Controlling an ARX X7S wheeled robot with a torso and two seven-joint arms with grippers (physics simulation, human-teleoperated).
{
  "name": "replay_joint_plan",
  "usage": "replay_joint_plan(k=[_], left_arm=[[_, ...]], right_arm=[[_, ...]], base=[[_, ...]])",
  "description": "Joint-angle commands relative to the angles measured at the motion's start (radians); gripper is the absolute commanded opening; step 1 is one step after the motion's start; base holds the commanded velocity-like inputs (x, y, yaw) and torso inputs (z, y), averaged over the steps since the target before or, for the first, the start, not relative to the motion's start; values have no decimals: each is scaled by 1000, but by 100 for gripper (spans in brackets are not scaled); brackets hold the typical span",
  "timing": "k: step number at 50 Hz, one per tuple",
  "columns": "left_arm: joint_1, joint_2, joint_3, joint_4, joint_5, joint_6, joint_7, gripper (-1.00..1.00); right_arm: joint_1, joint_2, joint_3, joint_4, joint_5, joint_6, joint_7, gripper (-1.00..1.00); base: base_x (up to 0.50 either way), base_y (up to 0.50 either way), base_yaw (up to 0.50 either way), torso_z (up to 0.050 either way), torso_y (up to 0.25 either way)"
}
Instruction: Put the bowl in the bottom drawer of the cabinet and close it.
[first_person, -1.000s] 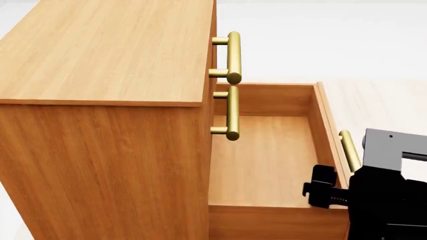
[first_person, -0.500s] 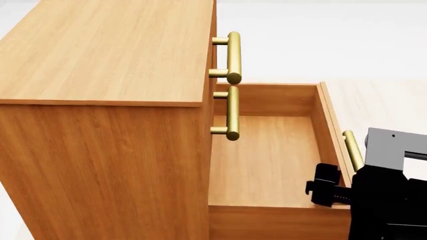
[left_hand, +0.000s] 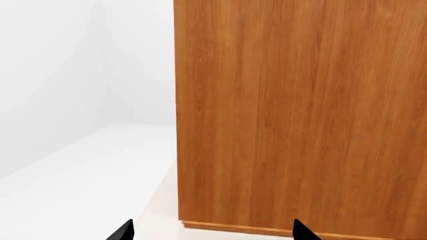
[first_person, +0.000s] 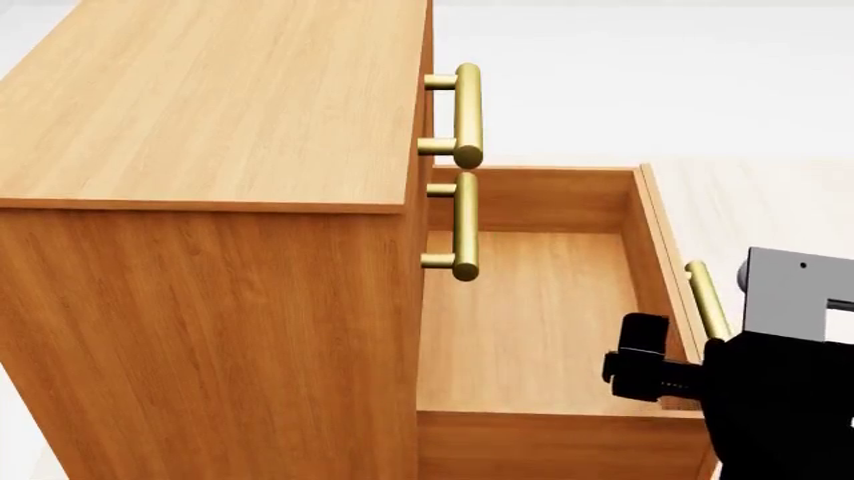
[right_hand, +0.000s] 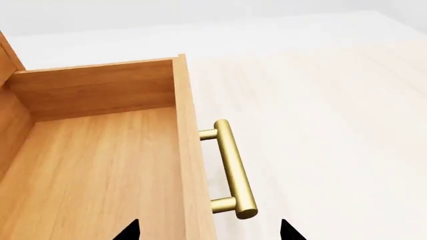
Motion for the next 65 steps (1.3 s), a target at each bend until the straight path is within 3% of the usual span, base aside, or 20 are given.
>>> replay_joint_plan(k=[1, 27, 65], left_arm=[[-2, -3, 4, -2, 0, 1, -3, 100], [2, -10, 4, 7, -10, 12, -16, 100], [-34, -5, 19, -64, -9, 50, -15, 100]], right_arm=[[-15, 23, 31, -118, 36, 28, 0, 100], [-50, 70, 107, -248, 16, 29, 98, 100], [-133, 79, 282, -221, -50, -31, 245, 100]], base=[[0, 0, 0, 0, 0], [0, 0, 0, 0, 0], [0, 0, 0, 0, 0]])
